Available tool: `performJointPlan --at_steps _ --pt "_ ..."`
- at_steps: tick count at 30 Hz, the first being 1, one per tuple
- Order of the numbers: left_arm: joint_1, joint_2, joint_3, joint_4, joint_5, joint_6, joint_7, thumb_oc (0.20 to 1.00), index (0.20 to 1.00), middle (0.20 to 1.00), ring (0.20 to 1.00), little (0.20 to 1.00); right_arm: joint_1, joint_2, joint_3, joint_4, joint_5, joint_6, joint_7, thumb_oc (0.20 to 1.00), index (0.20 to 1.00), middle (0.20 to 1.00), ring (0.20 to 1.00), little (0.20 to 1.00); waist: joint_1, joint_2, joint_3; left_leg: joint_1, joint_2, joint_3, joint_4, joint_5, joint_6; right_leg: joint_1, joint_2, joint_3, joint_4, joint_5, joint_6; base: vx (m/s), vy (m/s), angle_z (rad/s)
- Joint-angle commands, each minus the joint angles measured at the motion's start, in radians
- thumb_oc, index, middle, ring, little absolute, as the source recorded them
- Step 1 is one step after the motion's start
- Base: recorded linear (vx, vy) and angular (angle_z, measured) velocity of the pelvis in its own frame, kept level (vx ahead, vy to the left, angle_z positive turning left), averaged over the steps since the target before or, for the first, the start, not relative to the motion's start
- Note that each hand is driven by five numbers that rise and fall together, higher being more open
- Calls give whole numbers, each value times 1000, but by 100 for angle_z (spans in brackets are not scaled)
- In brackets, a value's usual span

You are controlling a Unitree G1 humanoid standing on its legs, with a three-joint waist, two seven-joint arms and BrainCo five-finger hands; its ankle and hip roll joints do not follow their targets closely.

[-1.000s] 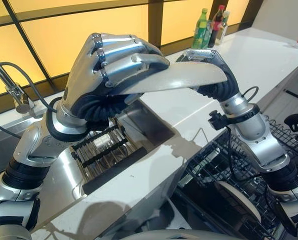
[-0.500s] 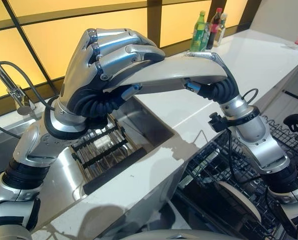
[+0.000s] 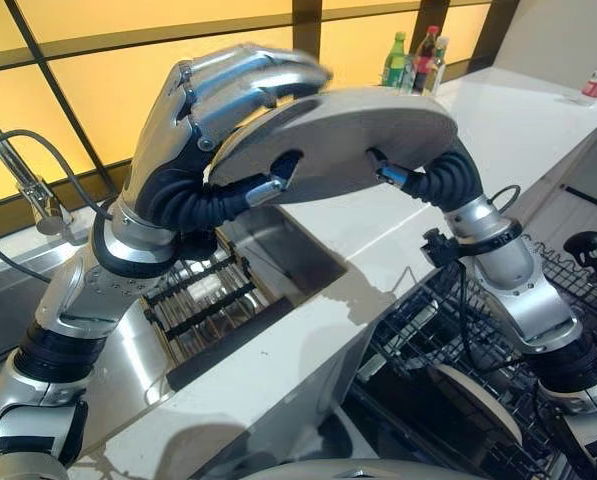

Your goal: Pick up plates and place into dishwasher.

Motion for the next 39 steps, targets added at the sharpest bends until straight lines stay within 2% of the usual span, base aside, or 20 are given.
performJointPlan --at_steps 1,8,15,19,21,27,32,36,39 --pt "14 -36 45 58 -111 47 21 1000 1000 1000 1000 1000 -15 28 -80 -23 -1 -40 -34 200 200 200 200 200 -1 0 -43 -58 12 18 17 -20 4 14 -55 7 163 -181 73 0 0 0" --pt "48 -60 111 57 -65 89 83 1000 1000 1000 1000 1000 9 27 -112 -31 -8 -25 -25 200 200 200 200 200 -4 -1 -46 -60 14 16 16 -18 -1 17 -55 10 155 -179 72 0 0 0" --pt "81 -57 166 64 -56 85 127 1000 1000 1000 1000 1000 50 12 -151 -13 -76 -17 -50 200 200 200 200 200 -7 -2 -45 -59 15 18 14 -20 -2 14 -60 10 157 -179 73 0 0 0" --pt "125 -52 225 74 -68 87 167 1000 1000 1000 1000 1000 111 -24 -218 39 -160 15 -111 200 200 200 200 200 -23 -7 -44 -53 16 34 14 -27 0 8 -62 23 157 -176 77 0 0 0" --pt "157 -45 269 102 -99 84 185 1000 1000 1000 1000 1000 149 -34 -253 96 -147 10 -122 200 200 200 200 200 -37 -8 -41 -45 18 50 14 -31 5 4 -61 34 158 -173 79 10 1 -2" --pt "262 -58 386 147 -148 131 208 1000 1000 1000 1000 1000 263 -22 -333 194 -218 42 -150 200 200 200 200 200 -81 -11 -32 -16 14 102 22 -52 25 -5 -60 96 157 -160 84 70 4 -28" --pt "352 -91 479 167 -224 151 174 1000 1000 1000 1000 1000 356 -16 -414 283 -289 75 -204 200 200 200 200 200 -101 -16 -20 -2 5 125 26 -62 37 -8 -68 128 146 -141 94 90 -44 -26" --pt "399 -108 508 172 -250 152 122 1000 1000 1000 1000 1000 397 0 -450 354 -368 112 -256 200 200 200 200 200 -107 -20 -8 -6 -2 128 31 -65 43 -15 -75 140 136 -126 100 82 -85 -22" --pt "399 -103 497 171 -248 154 115 1000 1000 1000 1000 1000 397 -4 -451 390 -363 130 -280 200 200 200 200 200 -107 -18 10 -23 -7 121 47 -80 46 -24 -76 152 139 -134 101 16 -86 -6"
